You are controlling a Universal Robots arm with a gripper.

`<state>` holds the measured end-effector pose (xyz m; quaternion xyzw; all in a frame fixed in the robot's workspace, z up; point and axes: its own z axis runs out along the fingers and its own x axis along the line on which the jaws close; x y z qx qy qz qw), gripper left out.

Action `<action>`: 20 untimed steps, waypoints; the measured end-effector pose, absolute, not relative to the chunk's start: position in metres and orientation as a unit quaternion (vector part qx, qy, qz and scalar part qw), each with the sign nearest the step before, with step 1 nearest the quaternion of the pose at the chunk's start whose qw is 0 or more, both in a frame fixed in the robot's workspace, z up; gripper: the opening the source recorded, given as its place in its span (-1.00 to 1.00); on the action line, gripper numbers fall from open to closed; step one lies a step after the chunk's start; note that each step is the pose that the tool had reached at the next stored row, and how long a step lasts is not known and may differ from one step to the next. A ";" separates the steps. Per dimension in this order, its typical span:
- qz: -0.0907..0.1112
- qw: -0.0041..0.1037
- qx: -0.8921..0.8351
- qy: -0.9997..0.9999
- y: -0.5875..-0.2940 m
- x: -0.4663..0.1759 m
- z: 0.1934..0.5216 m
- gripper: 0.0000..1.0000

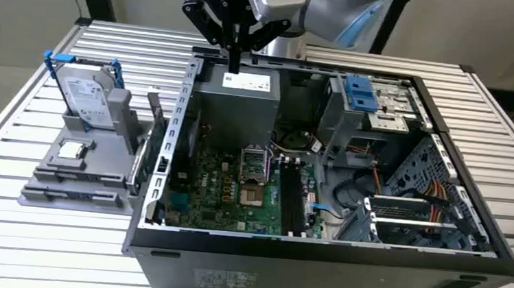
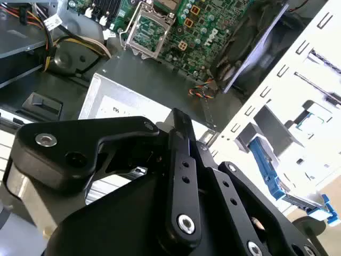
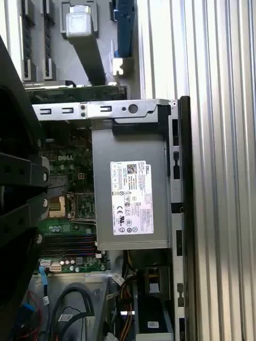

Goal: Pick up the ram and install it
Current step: 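Reach for the ram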

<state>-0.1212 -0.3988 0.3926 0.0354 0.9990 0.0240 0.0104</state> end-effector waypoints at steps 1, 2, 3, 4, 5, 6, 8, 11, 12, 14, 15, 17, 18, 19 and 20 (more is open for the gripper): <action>0.024 0.010 0.035 0.999 -0.399 -0.121 0.393 -1.00; 0.024 0.010 0.035 0.999 -0.399 -0.121 0.393 -1.00; 0.024 0.010 0.035 0.999 -0.399 -0.121 0.393 -1.00; 0.024 0.010 0.035 0.999 -0.399 -0.121 0.393 -1.00; 0.024 0.010 0.035 0.999 -0.399 -0.121 0.393 -1.00; 0.024 0.010 0.035 0.999 -0.399 -0.121 0.393 -1.00; 0.024 0.010 0.035 0.999 -0.399 -0.121 0.393 -1.00; 0.024 0.010 0.035 0.999 -0.399 -0.121 0.393 -1.00; 0.024 0.010 0.035 0.999 -0.399 -0.121 0.393 -1.00; 0.024 0.010 0.035 0.999 -0.399 -0.121 0.393 -1.00; 0.024 0.010 0.035 0.999 -0.399 -0.121 0.393 -1.00; 0.024 0.010 0.035 0.999 -0.399 -0.123 0.393 -1.00; 0.024 0.010 0.035 0.999 -0.399 -0.124 0.393 -1.00; 0.024 0.010 0.035 0.999 -0.399 -0.126 0.393 -1.00; 0.024 0.010 0.035 0.999 -0.399 -0.127 0.393 -1.00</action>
